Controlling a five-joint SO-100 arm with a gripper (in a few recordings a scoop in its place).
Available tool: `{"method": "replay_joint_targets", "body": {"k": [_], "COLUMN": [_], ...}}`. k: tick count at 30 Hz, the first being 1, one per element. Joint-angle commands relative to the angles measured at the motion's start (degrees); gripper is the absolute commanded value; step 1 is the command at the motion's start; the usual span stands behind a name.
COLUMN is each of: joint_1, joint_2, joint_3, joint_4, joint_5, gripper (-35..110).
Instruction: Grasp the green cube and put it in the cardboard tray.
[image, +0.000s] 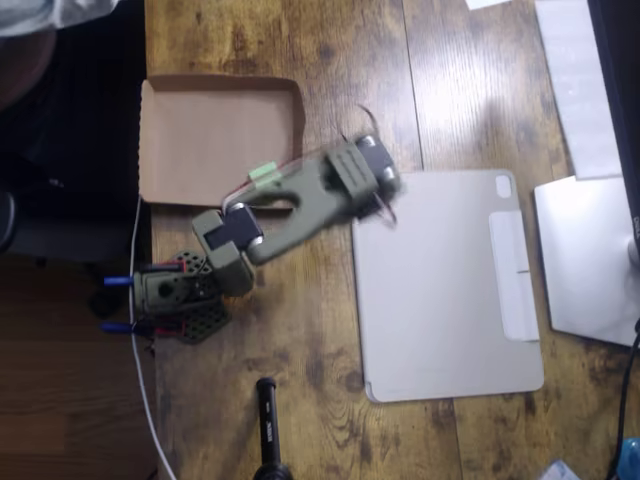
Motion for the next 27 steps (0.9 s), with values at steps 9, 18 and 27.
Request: {"method": "replay_joint_targets", "body": {"k": [9, 18, 27], "joint_1": [7.5, 6.0, 2.5], "joint_2": [-0.3, -6.2, 0.9], "joint_3": [7.1, 7.6, 7.4], "joint_4": [1.6, 1.6, 1.5], "joint_5": [6.2, 3.0, 2.2], "gripper": [0, 0, 1]}}
